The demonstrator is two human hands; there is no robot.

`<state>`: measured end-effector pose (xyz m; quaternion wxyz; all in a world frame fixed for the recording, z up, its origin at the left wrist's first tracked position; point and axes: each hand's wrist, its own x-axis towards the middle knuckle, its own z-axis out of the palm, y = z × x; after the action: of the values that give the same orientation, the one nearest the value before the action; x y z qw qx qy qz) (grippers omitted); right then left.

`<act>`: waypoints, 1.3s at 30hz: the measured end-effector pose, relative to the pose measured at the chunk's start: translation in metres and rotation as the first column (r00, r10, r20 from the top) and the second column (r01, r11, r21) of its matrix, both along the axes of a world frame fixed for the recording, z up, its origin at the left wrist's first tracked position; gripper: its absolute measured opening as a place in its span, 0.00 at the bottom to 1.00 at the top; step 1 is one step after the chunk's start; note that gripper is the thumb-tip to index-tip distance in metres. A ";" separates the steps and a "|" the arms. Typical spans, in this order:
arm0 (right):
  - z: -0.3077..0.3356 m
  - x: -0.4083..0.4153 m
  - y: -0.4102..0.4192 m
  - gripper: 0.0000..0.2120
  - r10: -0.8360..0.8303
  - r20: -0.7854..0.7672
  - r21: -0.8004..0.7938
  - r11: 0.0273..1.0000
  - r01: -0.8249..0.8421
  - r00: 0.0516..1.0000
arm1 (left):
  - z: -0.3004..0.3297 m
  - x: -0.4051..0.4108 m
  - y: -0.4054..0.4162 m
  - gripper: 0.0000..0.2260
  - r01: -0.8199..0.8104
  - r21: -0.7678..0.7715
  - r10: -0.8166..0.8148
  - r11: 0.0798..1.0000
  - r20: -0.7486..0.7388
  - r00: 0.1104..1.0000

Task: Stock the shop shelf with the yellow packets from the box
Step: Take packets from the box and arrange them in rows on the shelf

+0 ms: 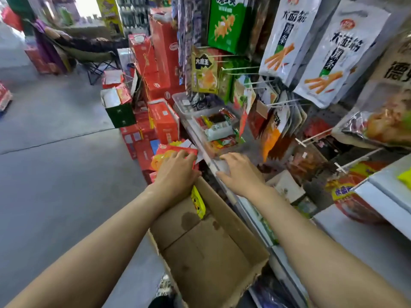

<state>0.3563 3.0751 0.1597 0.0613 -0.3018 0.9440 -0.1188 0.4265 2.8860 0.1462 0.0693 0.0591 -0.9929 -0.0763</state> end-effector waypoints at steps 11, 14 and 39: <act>-0.204 -0.028 -0.061 0.23 -0.313 0.525 0.115 0.947 0.298 0.791 | -0.218 -0.110 -0.078 0.20 0.228 0.191 -0.289 0.955 0.420 0.860; -0.256 -0.032 -0.078 0.21 -0.406 0.613 0.141 0.900 0.412 0.677 | -0.260 -0.116 -0.090 0.21 0.281 0.110 -0.301 0.953 0.290 0.908; -0.408 -0.043 -0.110 0.07 -0.450 0.860 0.010 0.485 0.875 0.240 | -0.327 -0.097 -0.105 0.18 0.176 -0.044 -0.158 0.983 0.273 0.949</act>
<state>0.3135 2.9652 -0.2488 0.3230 0.2284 0.7836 -0.4790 0.3291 2.7807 -0.1810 -0.0704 -0.0179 -0.9966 -0.0396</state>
